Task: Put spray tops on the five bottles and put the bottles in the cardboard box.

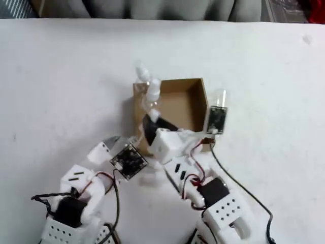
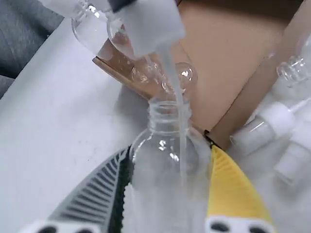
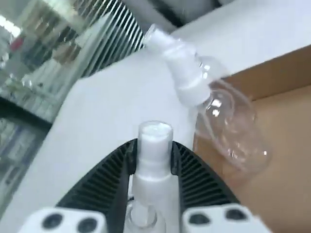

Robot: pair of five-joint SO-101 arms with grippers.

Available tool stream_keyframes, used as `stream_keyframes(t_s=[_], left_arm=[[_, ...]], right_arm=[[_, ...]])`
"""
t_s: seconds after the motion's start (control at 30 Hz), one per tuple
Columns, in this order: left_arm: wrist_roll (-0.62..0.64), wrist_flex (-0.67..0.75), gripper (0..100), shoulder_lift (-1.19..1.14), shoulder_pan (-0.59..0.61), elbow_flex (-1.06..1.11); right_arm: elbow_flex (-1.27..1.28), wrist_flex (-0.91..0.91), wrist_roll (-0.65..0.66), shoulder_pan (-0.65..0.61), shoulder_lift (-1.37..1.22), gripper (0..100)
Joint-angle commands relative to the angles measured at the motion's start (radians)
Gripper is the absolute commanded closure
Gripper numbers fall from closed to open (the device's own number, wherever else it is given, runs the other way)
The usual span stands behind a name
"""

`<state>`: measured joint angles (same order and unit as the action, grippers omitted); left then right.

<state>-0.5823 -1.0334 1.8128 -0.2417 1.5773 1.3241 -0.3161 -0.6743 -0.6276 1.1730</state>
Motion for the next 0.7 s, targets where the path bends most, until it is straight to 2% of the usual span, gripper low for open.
stream_keyframes(t_s=[0.0, 0.27, 0.47, 0.67], left_arm=[[0.012, 0.0, 98, 0.01, 0.012, -0.008], [0.012, 0.0, 98, 0.01, 0.012, -0.008], [0.012, 0.0, 98, 0.01, 0.012, -0.008], [0.012, 0.0, 98, 0.01, 0.012, -0.006]], right_arm=[[-0.031, 0.018, 0.037, -0.05, -0.025, 98.1], [-0.031, 0.018, 0.11, -0.12, -0.068, 97.6], [-0.035, -0.018, 0.12, -0.122, -0.07, 81.3], [-0.13, -0.165, 0.12, -0.077, -0.07, 80.3]])
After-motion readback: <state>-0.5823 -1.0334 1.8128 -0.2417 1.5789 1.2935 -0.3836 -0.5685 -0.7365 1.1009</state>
